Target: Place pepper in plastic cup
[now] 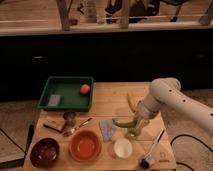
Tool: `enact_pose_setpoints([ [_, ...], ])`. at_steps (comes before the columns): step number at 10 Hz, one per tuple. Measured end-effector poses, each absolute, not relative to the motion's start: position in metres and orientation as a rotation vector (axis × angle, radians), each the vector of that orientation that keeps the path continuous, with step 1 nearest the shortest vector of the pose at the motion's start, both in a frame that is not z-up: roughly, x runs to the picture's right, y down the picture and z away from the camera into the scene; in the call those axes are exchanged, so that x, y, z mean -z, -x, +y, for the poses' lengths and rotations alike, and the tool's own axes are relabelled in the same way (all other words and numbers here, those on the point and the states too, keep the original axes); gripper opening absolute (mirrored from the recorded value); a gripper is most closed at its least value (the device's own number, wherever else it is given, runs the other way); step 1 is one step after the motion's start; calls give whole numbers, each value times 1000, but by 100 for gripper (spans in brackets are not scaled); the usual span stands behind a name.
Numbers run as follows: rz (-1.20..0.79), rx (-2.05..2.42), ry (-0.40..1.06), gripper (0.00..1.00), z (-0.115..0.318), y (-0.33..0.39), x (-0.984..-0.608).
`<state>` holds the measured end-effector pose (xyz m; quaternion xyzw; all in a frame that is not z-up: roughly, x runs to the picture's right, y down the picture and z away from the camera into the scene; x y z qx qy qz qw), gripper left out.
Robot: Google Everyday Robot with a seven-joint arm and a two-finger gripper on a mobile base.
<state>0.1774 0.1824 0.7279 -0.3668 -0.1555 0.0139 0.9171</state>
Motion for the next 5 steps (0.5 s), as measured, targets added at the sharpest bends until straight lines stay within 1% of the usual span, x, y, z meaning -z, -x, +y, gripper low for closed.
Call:
enact_pose_setpoints([
  [4,-307,-45,760,0,193,-189,-730],
  [5,-303,-55,760,1,196,-194,-731],
])
